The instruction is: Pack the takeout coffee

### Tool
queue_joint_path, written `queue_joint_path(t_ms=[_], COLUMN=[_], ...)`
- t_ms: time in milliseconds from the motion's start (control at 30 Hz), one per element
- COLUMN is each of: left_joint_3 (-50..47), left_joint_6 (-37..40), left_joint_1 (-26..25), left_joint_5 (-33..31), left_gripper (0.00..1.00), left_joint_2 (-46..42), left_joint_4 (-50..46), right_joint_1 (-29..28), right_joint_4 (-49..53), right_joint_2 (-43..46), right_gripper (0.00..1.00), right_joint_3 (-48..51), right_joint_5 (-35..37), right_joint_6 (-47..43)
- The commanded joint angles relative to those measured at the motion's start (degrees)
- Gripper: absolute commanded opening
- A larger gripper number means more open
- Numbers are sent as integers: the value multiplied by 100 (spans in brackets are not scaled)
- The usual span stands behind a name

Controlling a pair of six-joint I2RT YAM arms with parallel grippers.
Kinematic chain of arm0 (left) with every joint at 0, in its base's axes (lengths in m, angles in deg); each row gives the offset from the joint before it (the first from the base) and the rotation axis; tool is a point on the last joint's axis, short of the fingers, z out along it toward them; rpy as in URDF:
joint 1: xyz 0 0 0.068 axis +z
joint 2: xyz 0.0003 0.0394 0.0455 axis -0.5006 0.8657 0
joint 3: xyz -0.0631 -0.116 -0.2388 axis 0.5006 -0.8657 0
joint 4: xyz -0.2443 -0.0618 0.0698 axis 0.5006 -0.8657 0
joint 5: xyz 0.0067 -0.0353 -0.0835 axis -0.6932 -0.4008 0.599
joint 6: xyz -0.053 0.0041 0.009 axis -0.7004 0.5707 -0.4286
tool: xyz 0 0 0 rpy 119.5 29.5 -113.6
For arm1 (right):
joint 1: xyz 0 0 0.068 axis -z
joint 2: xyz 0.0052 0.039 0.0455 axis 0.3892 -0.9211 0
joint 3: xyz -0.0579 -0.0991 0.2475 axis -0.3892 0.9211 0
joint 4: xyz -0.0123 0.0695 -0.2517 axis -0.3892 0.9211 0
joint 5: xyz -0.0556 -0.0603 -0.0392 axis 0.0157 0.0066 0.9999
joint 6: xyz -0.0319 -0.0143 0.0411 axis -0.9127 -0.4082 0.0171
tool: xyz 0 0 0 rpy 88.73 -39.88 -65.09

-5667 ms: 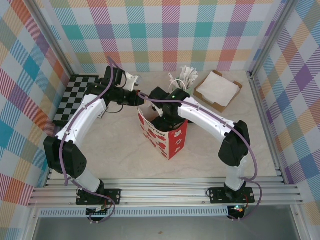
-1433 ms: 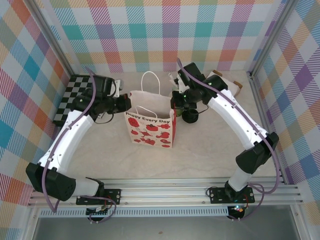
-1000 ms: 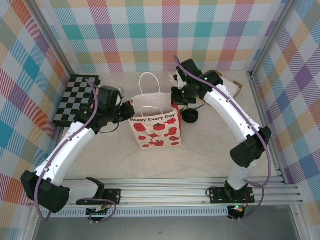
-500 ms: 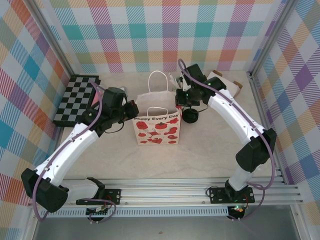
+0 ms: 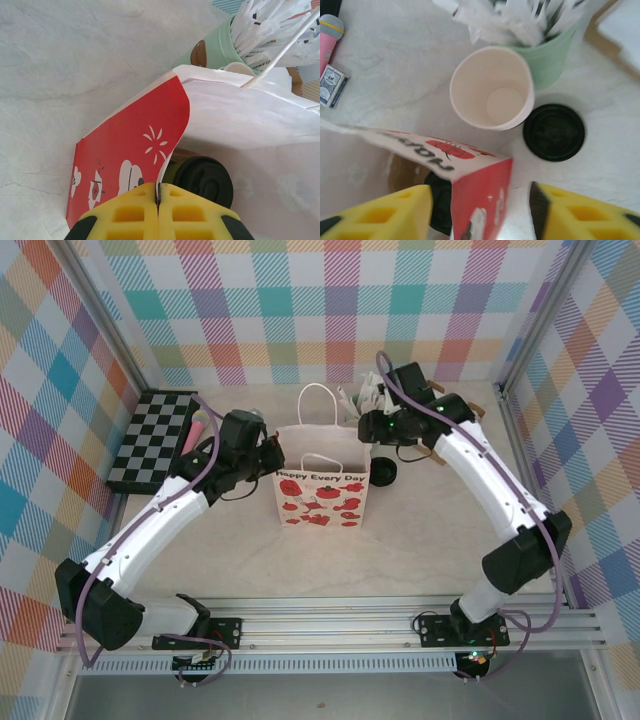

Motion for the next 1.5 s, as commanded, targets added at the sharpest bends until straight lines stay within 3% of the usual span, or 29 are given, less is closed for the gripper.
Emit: queue_joint_path(t_ms=[0, 200, 367, 467, 600, 700, 833, 933, 1100, 1467], left_joint_3=[129, 77, 187, 246, 627, 744, 630, 320, 57, -471], left_joint_6=[-201, -743, -968, -1098, -669, -174, 531, 615, 100, -178], left_joint_1=[-34, -141, -303, -345, -352, -336, -301, -244, -129, -62], left_joint_5=[-177, -53, -98, -115, -227, -228, 75, -326, -1578, -1901], left_gripper=[2, 2, 4, 13, 29, 50, 79, 93, 96, 100], left_joint_2=[37, 70, 183, 256, 334, 168, -236, -649, -899, -992], left_joint_4=[-49, 121, 91, 4, -615, -809, -514, -88, 53, 660], right_joint_1=[418, 1272, 1377, 1377, 1377, 1377, 1377, 1377, 1377, 1377], right_joint_4=[-99, -523, -361, -497, -310, -180, 245, 393, 414, 163], right_joint_2=[332, -107, -764, -1122, -1858, -2396, -3191, -3640, -3938, -4219], right_gripper=[63, 66, 69, 70, 65, 57, 49, 49, 47, 42], right_joint_3=[-13, -344, -1070, -1404, -2234, -2882, -4097, -4779, -4893, -4888], right_joint_5=[37, -710, -632, -693, -686, -870, -1082, -1233, -1225, -1265], right_joint_6=[83, 323, -57, -464, -1112, -1503, -1637, -1677, -1622, -1497])
